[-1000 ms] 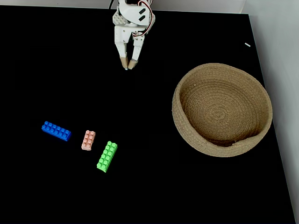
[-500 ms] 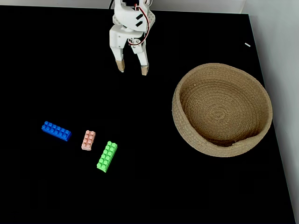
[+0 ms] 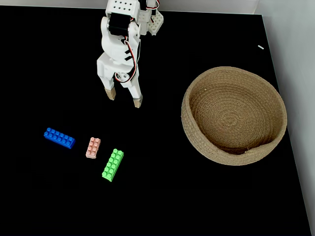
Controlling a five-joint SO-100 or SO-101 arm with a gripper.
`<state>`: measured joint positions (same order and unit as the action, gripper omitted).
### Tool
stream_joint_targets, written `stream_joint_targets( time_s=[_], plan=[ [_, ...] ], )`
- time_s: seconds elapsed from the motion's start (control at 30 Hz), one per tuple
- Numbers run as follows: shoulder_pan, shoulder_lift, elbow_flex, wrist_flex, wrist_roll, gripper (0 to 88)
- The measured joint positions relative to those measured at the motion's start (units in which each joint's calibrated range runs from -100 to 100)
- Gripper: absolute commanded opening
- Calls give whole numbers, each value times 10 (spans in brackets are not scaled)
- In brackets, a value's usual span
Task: Place the lego blocks in the tray
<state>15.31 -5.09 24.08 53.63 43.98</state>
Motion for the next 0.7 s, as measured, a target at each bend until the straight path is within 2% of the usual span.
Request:
stream_joint_targets(
  time_s=[0.2, 0.7],
  plan=[
    [0, 89, -100, 1, -12, 281],
    [-36, 243, -335, 82, -30, 296]
  ],
)
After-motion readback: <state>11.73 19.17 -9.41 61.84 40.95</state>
